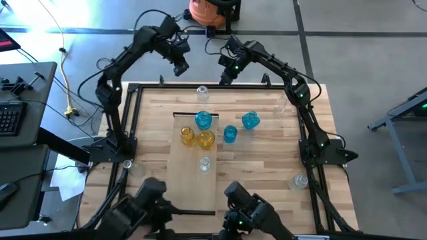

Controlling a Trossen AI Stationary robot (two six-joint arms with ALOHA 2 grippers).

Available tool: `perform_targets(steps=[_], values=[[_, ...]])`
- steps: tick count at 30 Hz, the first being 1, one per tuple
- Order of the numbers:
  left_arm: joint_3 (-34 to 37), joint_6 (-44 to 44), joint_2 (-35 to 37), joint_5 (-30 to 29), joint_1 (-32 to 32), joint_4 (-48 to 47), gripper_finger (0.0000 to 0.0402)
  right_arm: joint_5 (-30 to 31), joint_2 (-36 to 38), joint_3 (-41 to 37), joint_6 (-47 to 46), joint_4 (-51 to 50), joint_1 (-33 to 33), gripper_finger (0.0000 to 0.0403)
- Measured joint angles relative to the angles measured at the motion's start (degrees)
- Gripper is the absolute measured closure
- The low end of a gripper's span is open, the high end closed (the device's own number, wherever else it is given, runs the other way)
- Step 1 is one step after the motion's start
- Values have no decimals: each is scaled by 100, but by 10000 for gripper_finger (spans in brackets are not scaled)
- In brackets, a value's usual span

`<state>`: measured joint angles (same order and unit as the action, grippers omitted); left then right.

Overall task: Sort vases onto shelf
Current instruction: Adjust the shelf on the table

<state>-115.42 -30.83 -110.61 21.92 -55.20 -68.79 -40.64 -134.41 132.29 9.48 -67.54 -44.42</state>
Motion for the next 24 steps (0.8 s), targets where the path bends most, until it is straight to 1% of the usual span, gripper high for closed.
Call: perform_targets(steps=[3,5,10,15,20,24], values=[[0,-78,-222,879,-117,86,401,0,2,0,22,-237,68,403],[-7,-92,-345,1077,-158,90,401,0,2,-2,123,-345,122,403],[-2,-275,-571,1055,-225,-59,401,-2,4,-2,224,-431,206,403],[-2,-283,-679,1023,-148,-31,398,-82,4,-2,308,-638,211,403],[-2,-283,-691,928,42,-24,378,-136,6,-2,534,-1006,199,403],[-2,-258,-690,925,142,-14,356,-137,9,-2,617,-1029,172,403]])
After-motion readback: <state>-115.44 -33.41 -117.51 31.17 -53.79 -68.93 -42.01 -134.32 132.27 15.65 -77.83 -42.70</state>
